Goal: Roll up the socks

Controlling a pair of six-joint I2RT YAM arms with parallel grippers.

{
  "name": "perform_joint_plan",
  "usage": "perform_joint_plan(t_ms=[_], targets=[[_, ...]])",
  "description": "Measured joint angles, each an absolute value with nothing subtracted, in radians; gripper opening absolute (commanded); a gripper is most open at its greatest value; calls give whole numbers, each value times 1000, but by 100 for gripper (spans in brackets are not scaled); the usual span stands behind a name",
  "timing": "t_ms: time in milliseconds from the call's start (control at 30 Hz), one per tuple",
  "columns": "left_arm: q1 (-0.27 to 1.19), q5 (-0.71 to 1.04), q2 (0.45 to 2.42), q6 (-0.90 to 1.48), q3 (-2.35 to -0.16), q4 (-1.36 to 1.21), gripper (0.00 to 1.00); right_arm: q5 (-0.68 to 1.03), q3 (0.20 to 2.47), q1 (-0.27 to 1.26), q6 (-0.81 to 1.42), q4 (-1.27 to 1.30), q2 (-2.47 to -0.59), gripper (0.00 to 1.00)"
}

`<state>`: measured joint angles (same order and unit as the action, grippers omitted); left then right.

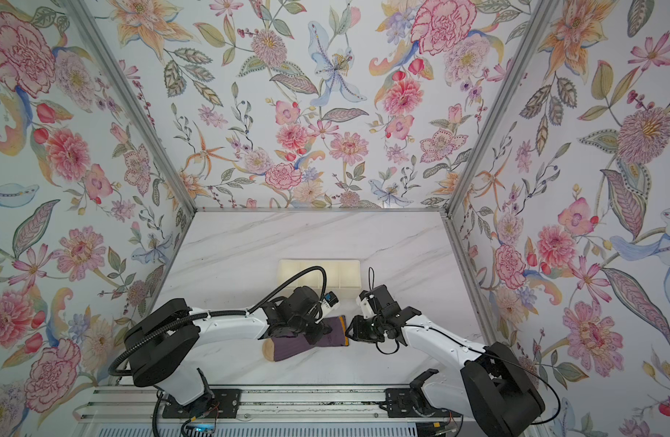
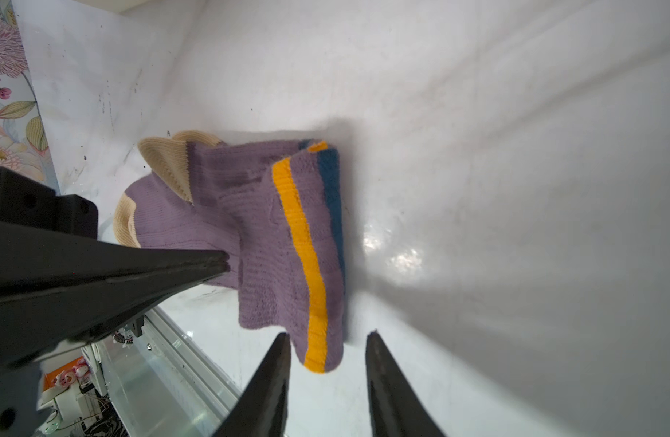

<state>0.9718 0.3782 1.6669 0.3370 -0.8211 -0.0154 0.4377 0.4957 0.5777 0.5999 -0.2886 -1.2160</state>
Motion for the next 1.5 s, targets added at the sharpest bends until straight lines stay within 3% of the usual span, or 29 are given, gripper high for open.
perform_joint_plan(t_ms=[1500], targets=[[972, 360, 1728, 330, -841, -1, 3, 536, 420, 553, 652, -14, -1330, 35]])
